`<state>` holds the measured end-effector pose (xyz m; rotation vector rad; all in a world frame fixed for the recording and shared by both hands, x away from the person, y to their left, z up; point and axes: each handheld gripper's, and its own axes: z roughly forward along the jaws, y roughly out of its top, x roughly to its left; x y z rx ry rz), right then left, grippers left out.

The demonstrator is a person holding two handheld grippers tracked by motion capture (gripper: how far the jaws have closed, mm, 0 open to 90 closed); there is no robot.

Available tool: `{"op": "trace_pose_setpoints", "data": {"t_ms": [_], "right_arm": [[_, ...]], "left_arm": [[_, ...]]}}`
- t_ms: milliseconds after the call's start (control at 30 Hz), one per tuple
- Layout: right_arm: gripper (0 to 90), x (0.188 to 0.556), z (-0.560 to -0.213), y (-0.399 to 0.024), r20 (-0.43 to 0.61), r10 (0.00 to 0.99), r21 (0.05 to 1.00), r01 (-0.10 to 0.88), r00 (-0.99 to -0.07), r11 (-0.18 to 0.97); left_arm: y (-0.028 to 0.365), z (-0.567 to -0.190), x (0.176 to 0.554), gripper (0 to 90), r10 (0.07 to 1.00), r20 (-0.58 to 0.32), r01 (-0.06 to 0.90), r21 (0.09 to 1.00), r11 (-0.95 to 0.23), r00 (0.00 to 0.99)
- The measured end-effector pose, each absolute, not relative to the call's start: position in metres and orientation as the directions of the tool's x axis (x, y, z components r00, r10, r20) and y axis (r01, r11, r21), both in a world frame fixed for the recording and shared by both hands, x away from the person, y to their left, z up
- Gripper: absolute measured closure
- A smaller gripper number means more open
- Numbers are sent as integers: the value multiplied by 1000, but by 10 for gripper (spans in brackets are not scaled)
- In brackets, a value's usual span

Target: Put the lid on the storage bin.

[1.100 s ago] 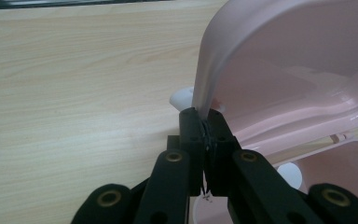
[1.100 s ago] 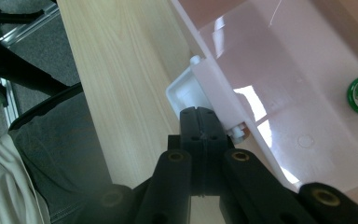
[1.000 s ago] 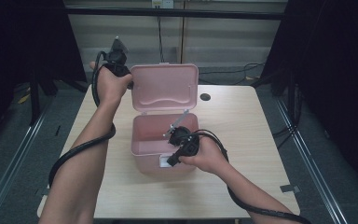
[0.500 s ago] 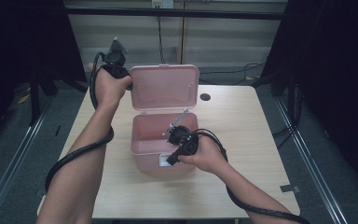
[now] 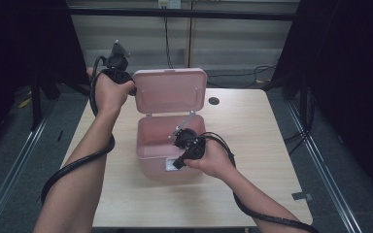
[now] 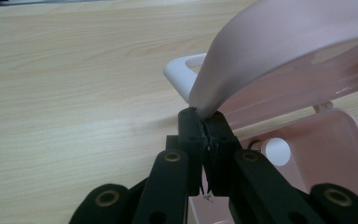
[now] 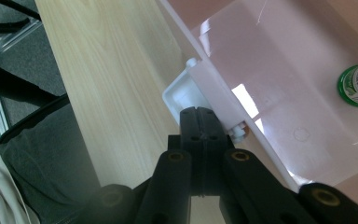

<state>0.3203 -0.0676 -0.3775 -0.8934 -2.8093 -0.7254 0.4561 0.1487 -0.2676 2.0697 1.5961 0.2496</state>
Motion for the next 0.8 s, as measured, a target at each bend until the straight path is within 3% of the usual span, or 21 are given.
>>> {"op": "trace_pose_setpoints", "data": {"t_ms": [800], "right_arm": [[900, 323, -376, -72, 251, 521, 444, 575, -816, 687]], "left_arm": [[151, -270, 444, 867, 939, -160, 833, 523, -179, 303]]}}
